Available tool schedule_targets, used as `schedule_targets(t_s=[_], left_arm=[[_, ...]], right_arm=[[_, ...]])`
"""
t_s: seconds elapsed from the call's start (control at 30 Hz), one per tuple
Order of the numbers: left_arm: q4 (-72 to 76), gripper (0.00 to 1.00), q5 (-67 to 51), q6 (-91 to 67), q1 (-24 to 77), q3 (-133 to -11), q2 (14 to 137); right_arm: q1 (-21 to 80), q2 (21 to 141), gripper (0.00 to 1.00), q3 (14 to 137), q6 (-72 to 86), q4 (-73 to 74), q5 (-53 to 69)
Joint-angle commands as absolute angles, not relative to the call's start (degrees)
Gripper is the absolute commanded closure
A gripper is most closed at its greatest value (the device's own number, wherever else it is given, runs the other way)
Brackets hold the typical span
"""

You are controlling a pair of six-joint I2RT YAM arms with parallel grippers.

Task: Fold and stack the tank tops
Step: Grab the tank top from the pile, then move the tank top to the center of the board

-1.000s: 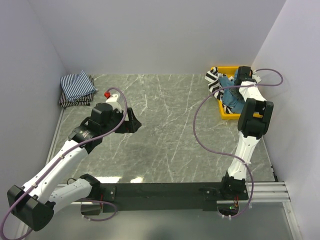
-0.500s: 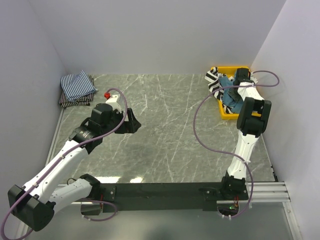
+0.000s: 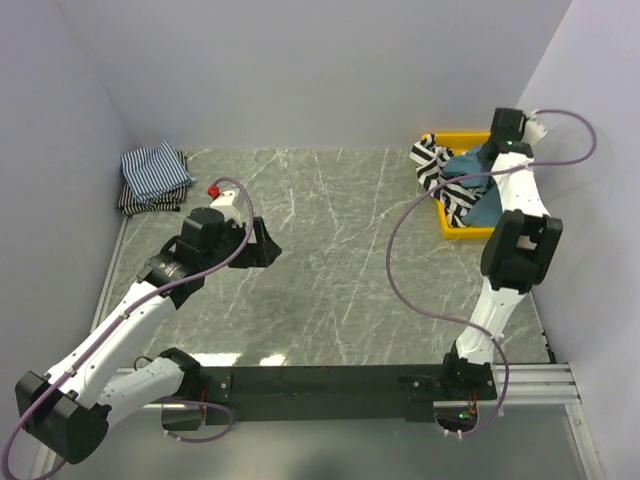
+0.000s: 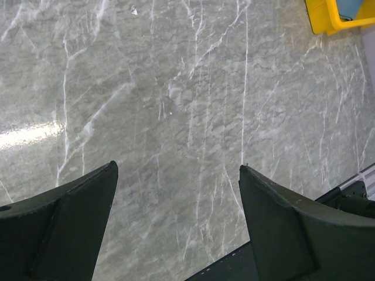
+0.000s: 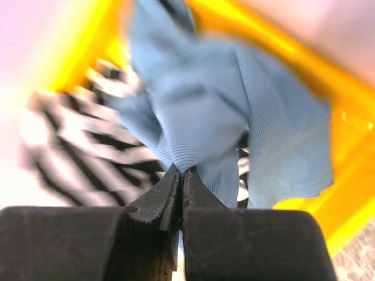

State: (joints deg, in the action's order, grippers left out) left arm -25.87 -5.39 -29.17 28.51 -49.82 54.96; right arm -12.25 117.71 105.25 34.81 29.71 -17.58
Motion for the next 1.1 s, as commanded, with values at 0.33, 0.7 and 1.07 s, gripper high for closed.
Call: schedule_targets(t_s=[0.33, 0.7, 1.07], left_arm=[[-23.55, 0.1, -4.4, -28.74, 27.78, -49.57, 52.38], [-24.35, 0.1, -0.44, -30.93, 26.46, -50.36, 51.24], [-21.8, 0.11, -6.07, -36.64, 25.84, -49.05, 57.3]], right_arm=[[2.35, 87.92, 1.0, 113.46, 24.62, 28.03, -22.41], [32.15, 65.05, 1.0, 85.98, 31.79, 19.79, -19.61], [22.97, 76.9, 0.36, 66.63, 40.42, 14.94, -4.07]])
